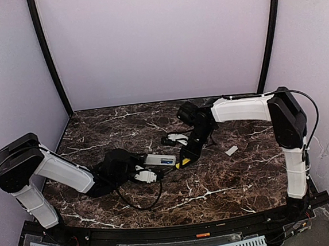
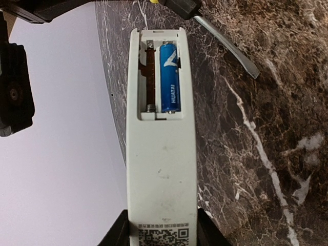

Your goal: Unload the batteries from the remote control

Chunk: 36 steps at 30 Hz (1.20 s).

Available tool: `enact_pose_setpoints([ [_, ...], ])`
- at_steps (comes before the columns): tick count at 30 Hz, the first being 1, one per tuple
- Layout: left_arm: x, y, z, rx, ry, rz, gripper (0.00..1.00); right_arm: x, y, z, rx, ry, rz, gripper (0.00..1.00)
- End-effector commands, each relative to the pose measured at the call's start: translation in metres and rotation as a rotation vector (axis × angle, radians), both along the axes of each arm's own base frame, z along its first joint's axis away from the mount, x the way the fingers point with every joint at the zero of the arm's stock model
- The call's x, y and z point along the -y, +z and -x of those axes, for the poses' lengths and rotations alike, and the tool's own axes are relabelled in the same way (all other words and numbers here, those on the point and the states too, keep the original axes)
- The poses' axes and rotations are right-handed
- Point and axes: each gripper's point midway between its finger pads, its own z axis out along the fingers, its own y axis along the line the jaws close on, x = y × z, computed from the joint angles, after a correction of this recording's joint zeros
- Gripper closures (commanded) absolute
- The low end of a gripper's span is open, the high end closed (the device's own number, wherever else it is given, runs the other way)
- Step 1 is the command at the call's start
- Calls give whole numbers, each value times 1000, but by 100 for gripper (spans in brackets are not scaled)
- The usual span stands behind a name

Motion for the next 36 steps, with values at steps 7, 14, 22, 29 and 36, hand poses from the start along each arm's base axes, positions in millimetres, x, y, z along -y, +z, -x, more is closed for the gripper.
enact_pose_setpoints([
  [7,7,15,-2,1,1,37,100,4,26,0,50,-54,-36,100],
  [14,6,11,-1,-30,3,15,99,12,67,-6,183,-86,-23,100],
  [22,7,4,5,-129,5,-8,100,14,50,-9,257,-79,150,100],
  [29,6,3,7,-142,7,-7,100,12,49,-18,313,-87,204,100],
  [36,7,3,7,-143,8,-5,100,11,47,-23,334,-85,234,100],
])
